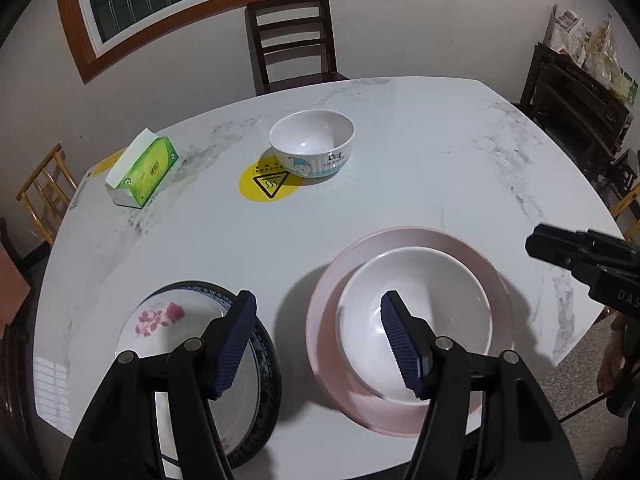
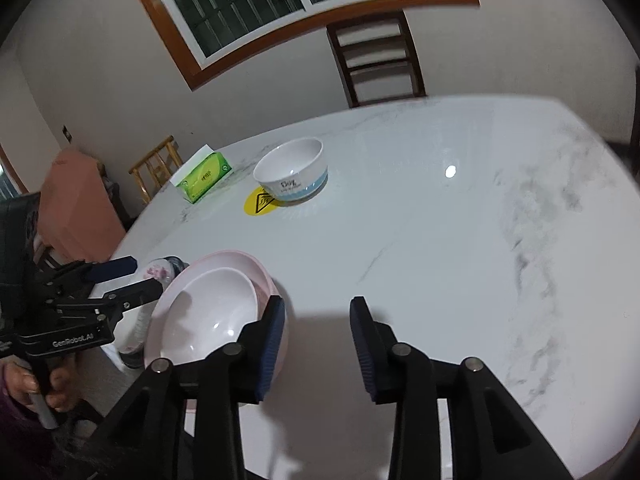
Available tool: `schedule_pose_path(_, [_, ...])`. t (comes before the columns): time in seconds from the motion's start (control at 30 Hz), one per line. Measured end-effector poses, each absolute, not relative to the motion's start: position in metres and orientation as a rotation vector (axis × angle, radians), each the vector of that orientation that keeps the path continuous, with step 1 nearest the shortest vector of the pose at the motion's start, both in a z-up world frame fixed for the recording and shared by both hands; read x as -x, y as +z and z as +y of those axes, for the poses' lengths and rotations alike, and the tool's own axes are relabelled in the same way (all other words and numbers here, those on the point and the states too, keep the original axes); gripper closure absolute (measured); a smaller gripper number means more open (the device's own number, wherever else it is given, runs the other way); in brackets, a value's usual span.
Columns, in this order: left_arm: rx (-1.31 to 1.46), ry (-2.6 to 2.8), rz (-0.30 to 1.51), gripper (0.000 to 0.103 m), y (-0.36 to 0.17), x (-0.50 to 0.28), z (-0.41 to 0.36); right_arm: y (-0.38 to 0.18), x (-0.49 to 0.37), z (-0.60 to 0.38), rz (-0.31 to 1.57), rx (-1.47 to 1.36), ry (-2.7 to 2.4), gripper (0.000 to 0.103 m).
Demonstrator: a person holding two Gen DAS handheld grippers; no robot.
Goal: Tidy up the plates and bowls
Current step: 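Move both tools toward the small white 'Dog' bowl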
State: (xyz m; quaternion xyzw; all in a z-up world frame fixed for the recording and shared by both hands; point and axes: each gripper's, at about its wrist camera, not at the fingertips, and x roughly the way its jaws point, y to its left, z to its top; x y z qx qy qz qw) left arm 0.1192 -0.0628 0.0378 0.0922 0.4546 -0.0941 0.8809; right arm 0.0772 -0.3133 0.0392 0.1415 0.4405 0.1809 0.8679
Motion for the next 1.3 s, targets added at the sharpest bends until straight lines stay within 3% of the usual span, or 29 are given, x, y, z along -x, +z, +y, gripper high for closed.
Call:
schedule_pose_path(0.23, [-0.124,-0.204,0.955,0.034,0.034,-0.137,-0.05,0.023,-0.096,-0.32,0.999,-0.187,0.247,0.067])
schedule_pose_path(0.4, [-0.094,-0.186,0.958,0.012,0.033,-0.156,-0.039,0.023,-0.111,-0.323,1.0,-0.169,0.188,0.059])
schedule_pose_path(0.47, [-0.05,-0.204,0.977,0.012,0.034,-0.167,-0.033,0.026,-0.121,-0.323,1.02,-0.174,0.163,0.052])
schedule_pose_path(0.97, [0.279,-0.248,1.193,0.012,0.007,-0.267,-0.008,0.035,-0.235,-0.306,1.141,-0.405,0.427,0.051])
schedule_pose_path(1.3, [0.367,-0.203,1.244,0.012,-0.012,-0.321,-0.002,0.025,-0.31,-0.284,1.191,-0.502,0.471,0.051])
